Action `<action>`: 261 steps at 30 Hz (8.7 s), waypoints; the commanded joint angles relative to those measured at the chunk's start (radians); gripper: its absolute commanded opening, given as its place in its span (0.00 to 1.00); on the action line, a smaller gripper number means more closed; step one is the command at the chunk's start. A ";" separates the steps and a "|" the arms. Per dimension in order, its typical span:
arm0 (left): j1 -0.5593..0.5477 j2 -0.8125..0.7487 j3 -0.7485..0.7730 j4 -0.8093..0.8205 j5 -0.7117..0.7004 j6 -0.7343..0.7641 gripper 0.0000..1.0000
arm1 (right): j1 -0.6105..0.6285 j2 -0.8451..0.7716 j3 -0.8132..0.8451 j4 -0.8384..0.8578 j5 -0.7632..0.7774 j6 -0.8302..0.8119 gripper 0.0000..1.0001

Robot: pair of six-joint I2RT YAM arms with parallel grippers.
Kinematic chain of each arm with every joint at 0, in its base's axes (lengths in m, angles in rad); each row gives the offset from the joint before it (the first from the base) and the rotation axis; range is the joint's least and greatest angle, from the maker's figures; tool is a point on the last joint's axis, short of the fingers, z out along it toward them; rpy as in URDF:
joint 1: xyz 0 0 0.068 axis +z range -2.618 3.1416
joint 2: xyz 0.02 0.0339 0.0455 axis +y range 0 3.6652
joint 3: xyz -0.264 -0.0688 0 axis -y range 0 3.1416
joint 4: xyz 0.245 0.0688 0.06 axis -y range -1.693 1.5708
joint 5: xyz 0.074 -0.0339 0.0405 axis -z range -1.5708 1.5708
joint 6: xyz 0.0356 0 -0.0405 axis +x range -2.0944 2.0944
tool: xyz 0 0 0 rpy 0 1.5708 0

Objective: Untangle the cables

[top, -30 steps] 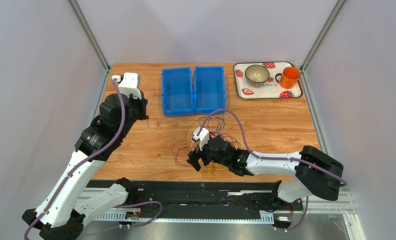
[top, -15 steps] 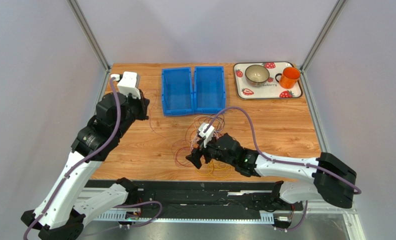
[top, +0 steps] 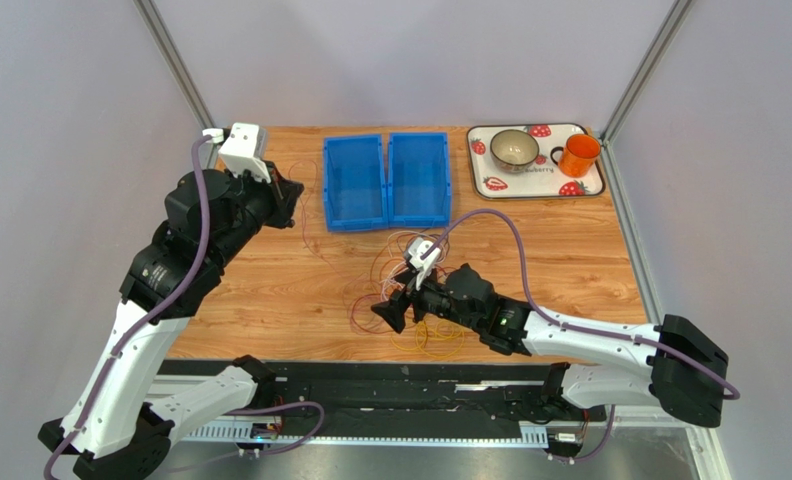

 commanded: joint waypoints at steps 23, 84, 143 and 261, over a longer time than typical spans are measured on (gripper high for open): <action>0.006 0.004 0.093 -0.059 0.082 -0.010 0.00 | 0.002 0.444 0.358 0.018 0.085 -0.009 0.66; 0.209 0.726 0.311 0.396 0.274 -0.154 0.00 | -0.443 0.858 1.373 -0.159 -0.209 -0.188 0.00; 0.308 0.963 0.370 0.498 0.562 -0.328 0.00 | -0.530 1.085 1.471 -0.139 -0.415 0.080 0.01; -0.405 0.559 -0.747 0.504 -0.061 -0.506 0.58 | -0.272 0.186 0.299 -0.670 0.102 0.270 0.54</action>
